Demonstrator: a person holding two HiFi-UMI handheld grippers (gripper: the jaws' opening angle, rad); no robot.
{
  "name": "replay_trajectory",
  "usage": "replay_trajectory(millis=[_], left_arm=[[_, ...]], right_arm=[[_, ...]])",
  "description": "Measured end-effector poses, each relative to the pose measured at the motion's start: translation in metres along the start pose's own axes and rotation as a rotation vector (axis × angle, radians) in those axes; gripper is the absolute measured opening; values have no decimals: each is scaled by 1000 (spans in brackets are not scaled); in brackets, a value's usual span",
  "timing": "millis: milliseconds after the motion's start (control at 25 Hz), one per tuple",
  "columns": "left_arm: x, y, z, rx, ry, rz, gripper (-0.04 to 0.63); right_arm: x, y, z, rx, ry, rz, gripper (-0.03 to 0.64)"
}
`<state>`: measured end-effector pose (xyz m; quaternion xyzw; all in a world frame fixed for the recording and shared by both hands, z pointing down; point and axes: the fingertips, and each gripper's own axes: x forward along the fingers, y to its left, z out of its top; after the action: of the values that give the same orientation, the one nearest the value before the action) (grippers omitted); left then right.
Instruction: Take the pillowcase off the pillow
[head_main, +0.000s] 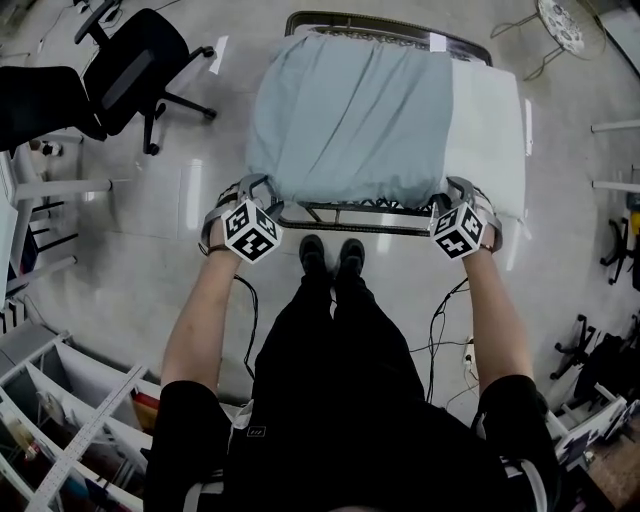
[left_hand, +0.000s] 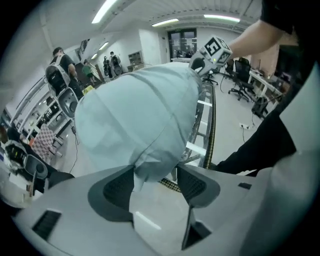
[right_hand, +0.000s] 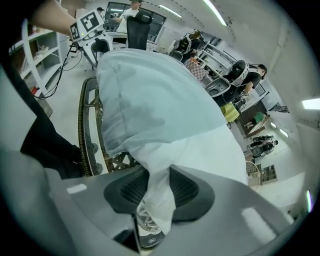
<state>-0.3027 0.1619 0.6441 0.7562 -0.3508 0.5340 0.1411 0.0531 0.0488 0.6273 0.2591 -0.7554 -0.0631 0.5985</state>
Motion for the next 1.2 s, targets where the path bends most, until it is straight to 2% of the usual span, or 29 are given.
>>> replay_trajectory(millis=[160, 320, 480, 800, 960, 1040, 1120, 1200], left_arm=[[20, 3, 3, 96, 13, 24, 250], [21, 2, 4, 126, -8, 2, 109], [10, 7, -3, 191, 9, 1, 19], [-16, 44, -14, 328, 18, 33, 9], [-17, 61, -22, 338, 27, 42, 9], [-17, 68, -24, 306, 16, 37, 9], [-19, 70, -20, 258, -24, 18, 9], [-22, 67, -16, 257, -47, 18, 9]], right_arm=[[-1, 2, 2, 35, 4, -20, 133], [-5, -2, 4, 55, -1, -32, 114], [-13, -6, 4, 13, -1, -17, 97], [-33, -17, 3, 47, -8, 25, 67], [-33, -12, -10, 114, 8, 42, 41], [-30, -5, -8, 73, 13, 13, 37], [-29, 3, 5, -11, -8, -26, 75], [-31, 12, 26, -100, -70, -34, 245]])
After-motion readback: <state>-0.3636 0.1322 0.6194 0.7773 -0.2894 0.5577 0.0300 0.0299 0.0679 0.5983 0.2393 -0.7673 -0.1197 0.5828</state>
